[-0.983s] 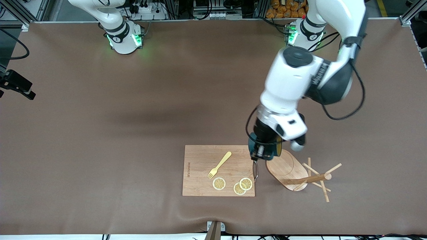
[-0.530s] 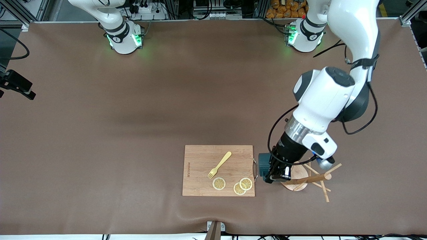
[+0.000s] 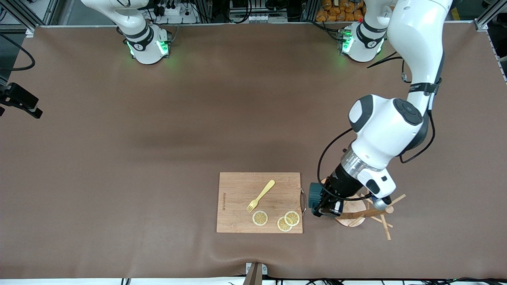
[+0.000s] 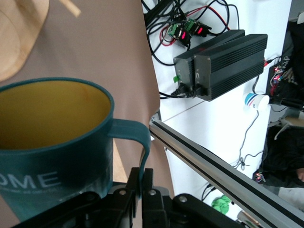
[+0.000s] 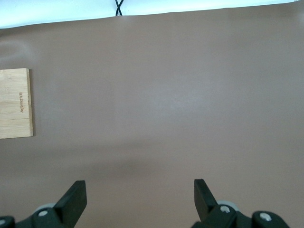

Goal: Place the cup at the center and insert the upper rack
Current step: 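Hang the teal mug's handle onto a peg of the mug tree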

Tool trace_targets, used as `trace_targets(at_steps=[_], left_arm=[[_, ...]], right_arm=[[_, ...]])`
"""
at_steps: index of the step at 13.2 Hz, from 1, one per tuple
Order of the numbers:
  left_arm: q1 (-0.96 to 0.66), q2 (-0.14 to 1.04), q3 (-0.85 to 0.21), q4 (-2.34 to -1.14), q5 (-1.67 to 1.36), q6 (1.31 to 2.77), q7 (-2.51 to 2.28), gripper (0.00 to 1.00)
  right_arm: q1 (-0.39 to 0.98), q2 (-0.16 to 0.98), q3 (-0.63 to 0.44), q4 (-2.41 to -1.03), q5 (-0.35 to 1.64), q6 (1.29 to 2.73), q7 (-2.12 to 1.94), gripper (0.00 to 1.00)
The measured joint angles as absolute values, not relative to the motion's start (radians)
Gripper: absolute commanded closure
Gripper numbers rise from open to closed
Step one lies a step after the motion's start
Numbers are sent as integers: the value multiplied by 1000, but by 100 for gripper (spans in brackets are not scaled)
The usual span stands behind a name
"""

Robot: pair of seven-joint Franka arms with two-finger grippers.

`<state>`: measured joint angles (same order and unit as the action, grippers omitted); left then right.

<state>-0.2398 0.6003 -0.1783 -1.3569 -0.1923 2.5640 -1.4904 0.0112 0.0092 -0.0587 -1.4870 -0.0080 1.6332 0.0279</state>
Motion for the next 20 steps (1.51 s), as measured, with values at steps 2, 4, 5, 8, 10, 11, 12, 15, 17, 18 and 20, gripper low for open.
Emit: trace_targets(at_steps=[2, 4, 5, 8, 10, 11, 12, 15, 17, 18, 20], left_arm=[[-130, 596, -284, -1365, -194, 2508, -1407, 100], [-21, 595, -390, -1368, -194, 2457, -1341, 100], [1, 595, -411, -1371, -194, 2444, -1318, 100], [8, 595, -418, -1381, -194, 2431, -1295, 100], [19, 595, -418, -1389, -194, 2425, -1283, 100], [24, 596, -418, -1393, -194, 2424, -1278, 100], [28, 597, -417, -1396, -194, 2424, -1277, 100], [47, 597, -417, -1397, -194, 2424, -1277, 100], [68, 601, -416, -1399, -194, 2423, -1277, 100], [79, 604, -416, -1399, -195, 2423, -1277, 100], [97, 607, -416, -1399, -195, 2422, -1277, 100]], right_arm=[[11, 9, -59, -1487, -8, 1633, 28, 0], [11, 9, -59, -1487, -8, 1632, 28, 0], [11, 9, -59, -1487, -8, 1632, 28, 0], [11, 9, -59, -1487, -8, 1630, 28, 0], [11, 9, -59, -1487, -8, 1630, 28, 0], [11, 9, -59, -1487, -8, 1630, 28, 0], [11, 9, -59, -1487, -8, 1630, 28, 0], [11, 9, -59, -1487, -8, 1629, 28, 0], [11, 9, -59, -1487, -8, 1629, 28, 0], [11, 9, -59, -1487, -8, 1629, 28, 0], [11, 9, -59, -1487, -8, 1629, 28, 0]])
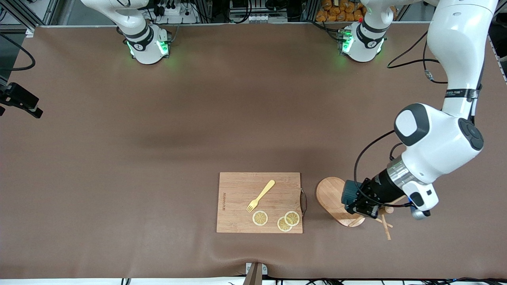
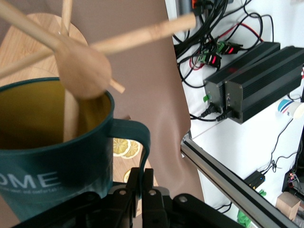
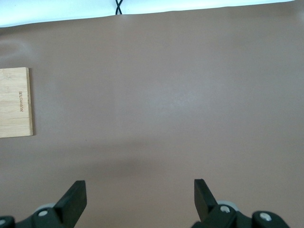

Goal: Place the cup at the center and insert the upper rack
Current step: 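Hang the teal mug's handle onto a peg of the mug tree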

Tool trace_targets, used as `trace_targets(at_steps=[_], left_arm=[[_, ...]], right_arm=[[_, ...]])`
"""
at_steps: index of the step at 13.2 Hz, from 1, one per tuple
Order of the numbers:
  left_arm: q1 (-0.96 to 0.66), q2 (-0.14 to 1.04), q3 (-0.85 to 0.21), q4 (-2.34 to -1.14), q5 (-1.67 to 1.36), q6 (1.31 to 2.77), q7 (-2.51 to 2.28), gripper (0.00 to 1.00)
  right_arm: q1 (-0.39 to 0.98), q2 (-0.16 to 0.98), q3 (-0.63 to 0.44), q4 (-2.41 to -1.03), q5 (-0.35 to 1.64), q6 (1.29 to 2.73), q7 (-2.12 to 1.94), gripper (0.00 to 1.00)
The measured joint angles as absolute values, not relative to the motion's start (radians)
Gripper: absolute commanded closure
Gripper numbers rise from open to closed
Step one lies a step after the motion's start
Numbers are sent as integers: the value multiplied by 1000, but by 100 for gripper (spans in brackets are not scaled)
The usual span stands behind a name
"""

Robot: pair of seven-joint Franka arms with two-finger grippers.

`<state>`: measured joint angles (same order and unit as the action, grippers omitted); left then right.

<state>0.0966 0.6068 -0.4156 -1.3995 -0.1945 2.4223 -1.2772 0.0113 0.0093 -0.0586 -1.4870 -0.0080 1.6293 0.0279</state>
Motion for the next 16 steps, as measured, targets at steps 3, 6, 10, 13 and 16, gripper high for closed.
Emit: trace_targets(at_steps=[3, 6, 10, 13, 16], left_arm=[[101, 613, -415, -1402, -195, 2420, -1277, 100], [104, 615, -416, -1402, -197, 2420, -1277, 100], [123, 615, -417, -1401, -211, 2420, -1230, 100], [126, 616, -418, -1401, -226, 2419, -1213, 38], [130, 616, -417, -1401, -229, 2418, -1213, 0]], right_arm=[[11, 9, -59, -1487, -8, 1629, 28, 0], [11, 9, -59, -1487, -8, 1629, 28, 0], [11, 9, -59, -1487, -8, 1629, 28, 0], [11, 9, -59, -1487, -8, 1629, 28, 0], [11, 9, -59, -1487, -8, 1629, 28, 0]])
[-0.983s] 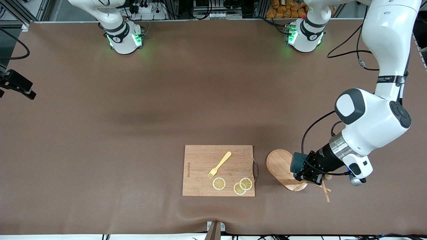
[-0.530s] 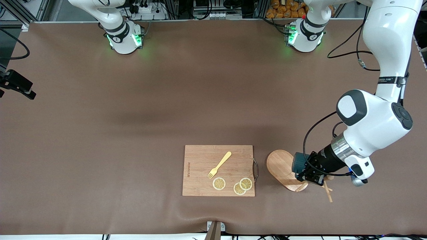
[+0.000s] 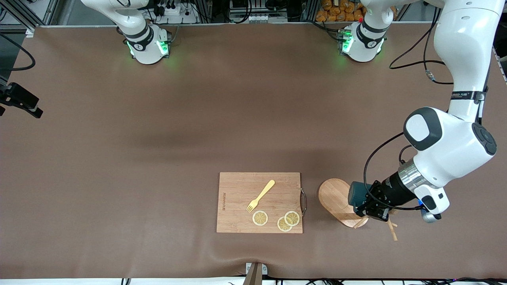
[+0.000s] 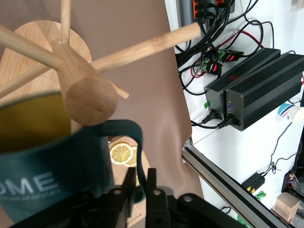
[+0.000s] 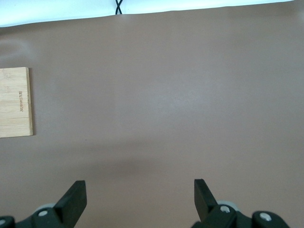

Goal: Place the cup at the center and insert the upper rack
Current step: 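Hang the teal mug's handle onto a peg of the mug tree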

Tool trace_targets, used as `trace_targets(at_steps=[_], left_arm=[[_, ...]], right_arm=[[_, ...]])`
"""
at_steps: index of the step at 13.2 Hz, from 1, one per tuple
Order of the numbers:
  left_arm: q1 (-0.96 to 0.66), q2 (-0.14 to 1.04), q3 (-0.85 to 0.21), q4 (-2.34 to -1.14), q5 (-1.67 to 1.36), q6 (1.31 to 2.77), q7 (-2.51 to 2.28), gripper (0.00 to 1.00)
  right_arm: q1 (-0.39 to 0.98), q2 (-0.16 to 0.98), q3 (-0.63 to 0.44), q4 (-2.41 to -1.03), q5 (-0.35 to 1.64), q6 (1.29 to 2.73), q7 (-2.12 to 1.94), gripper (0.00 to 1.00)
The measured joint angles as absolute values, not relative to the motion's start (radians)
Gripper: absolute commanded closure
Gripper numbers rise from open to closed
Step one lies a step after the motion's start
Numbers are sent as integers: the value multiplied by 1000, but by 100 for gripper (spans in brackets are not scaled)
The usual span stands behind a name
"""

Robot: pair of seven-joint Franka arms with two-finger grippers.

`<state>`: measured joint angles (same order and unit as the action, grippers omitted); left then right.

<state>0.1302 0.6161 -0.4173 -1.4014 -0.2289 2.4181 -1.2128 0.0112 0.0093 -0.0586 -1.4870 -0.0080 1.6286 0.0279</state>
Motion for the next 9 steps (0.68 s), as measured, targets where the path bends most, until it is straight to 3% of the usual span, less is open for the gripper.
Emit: trace_targets(at_steps=[9], left_arm=[[132, 580, -421, -1383, -231, 2381, -1212, 0]], right_arm=[[11, 9, -59, -1487, -8, 1629, 28, 0]])
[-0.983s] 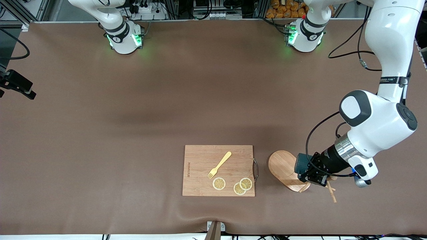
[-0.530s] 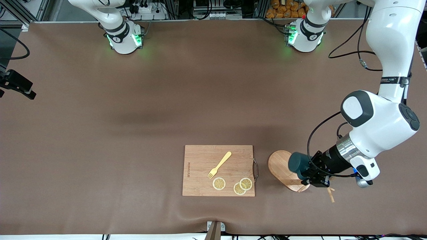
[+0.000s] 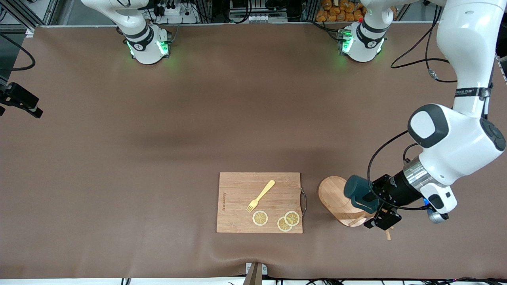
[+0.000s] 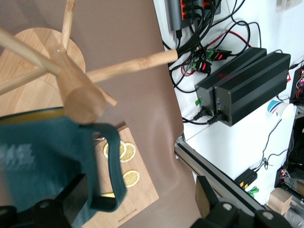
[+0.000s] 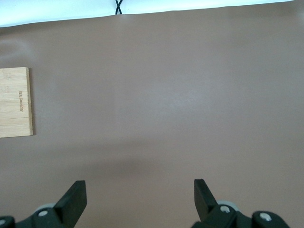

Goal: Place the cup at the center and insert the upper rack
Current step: 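Hang the teal mug's handle onto a peg of the mug tree, then open the left gripper and pull it back from the mug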

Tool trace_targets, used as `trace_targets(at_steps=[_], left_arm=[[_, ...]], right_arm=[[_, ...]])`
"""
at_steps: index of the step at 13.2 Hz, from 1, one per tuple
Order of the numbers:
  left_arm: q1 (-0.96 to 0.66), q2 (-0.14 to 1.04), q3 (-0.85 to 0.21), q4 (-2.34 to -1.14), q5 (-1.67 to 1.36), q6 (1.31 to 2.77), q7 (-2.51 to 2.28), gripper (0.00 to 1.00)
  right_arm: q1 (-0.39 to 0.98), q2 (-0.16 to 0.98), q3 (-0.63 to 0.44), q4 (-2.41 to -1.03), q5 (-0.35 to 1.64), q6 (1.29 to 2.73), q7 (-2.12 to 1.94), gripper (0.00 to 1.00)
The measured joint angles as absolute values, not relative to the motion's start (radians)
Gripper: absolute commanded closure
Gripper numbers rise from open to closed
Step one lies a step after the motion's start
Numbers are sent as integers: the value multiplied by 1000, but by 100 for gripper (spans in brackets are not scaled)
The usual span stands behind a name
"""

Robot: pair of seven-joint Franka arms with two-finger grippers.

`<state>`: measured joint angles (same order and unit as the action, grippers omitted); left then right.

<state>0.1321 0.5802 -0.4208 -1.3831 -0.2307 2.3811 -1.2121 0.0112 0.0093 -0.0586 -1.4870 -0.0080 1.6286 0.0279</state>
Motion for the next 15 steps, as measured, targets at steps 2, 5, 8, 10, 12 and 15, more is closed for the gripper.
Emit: trace_targets(at_steps=[2, 5, 8, 10, 12, 15], left_arm=[[133, 539, -421, -1381, -231, 2320, -1212, 0], [135, 488, -417, -1381, -229, 2247, -1210, 0], [138, 457, -416, -1381, -143, 2156, -1182, 0], [155, 424, -416, -1380, -125, 2063, -1080, 0], [182, 378, -415, -1380, -124, 1961, -963, 0], [215, 305, -415, -1379, -97, 1801, -792, 0]], right_arm=[[11, 9, -59, -1487, -8, 1629, 28, 0], [11, 9, -59, -1487, -8, 1628, 28, 0], [11, 9, -59, -1487, -8, 1628, 28, 0], [11, 9, -59, -1487, -8, 1628, 28, 0], [11, 9, -59, -1487, -8, 1628, 28, 0], [11, 9, -59, -1487, -8, 1628, 28, 0]])
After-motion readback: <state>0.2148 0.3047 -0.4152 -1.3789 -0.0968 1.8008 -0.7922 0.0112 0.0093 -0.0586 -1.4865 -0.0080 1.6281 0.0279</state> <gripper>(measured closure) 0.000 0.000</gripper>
